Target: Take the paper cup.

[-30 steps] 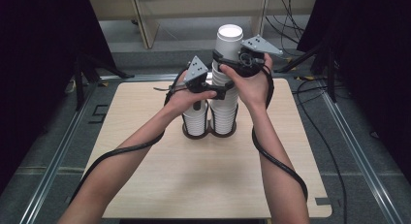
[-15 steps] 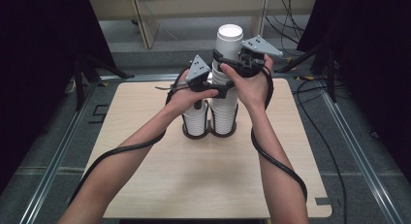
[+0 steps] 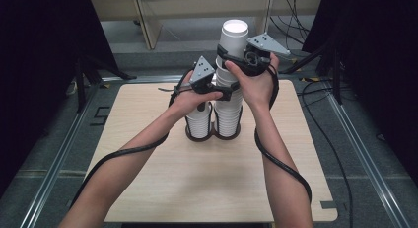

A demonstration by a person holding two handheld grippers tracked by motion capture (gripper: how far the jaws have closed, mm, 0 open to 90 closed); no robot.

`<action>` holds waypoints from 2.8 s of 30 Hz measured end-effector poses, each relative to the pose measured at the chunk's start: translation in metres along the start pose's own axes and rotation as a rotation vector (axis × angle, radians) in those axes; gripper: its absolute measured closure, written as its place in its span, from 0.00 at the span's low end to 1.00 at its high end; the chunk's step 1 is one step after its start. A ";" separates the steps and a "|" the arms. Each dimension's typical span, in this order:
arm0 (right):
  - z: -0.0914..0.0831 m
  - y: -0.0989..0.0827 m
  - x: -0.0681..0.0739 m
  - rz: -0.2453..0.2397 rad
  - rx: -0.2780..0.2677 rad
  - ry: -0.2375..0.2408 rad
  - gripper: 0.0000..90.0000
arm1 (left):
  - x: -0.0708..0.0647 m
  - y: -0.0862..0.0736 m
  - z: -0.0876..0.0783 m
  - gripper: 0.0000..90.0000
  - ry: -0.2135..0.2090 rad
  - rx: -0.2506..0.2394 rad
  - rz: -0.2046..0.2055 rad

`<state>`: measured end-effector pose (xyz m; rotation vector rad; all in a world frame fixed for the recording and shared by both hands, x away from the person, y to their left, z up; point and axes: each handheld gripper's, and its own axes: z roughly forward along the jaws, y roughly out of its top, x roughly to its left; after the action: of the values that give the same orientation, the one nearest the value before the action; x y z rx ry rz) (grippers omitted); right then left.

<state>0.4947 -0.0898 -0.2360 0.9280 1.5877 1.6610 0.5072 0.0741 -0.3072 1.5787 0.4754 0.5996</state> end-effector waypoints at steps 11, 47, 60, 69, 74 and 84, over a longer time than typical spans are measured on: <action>-0.002 0.009 -0.001 0.021 -0.029 0.009 0.21 | -0.001 0.001 0.000 0.04 0.006 0.006 0.018; -0.007 0.034 0.005 0.020 -0.145 -0.013 0.21 | 0.000 0.002 0.000 0.04 0.019 0.010 0.024; -0.017 0.041 0.004 0.037 -0.206 -0.022 0.21 | 0.000 0.002 0.000 0.04 0.017 0.012 0.035; -0.028 0.044 0.003 0.060 -0.267 -0.027 0.21 | 0.000 0.002 0.000 0.04 0.017 0.012 0.037; -0.036 0.043 0.001 0.071 -0.273 -0.032 0.21 | -0.001 0.002 -0.001 0.04 0.021 0.004 0.037; -0.060 0.033 -0.008 0.082 -0.274 -0.051 0.22 | -0.007 0.009 -0.011 0.00 0.018 -0.010 0.081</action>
<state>0.4484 -0.1304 -0.2043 0.8942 1.2636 1.8406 0.4941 0.0777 -0.2985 1.5904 0.4233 0.6775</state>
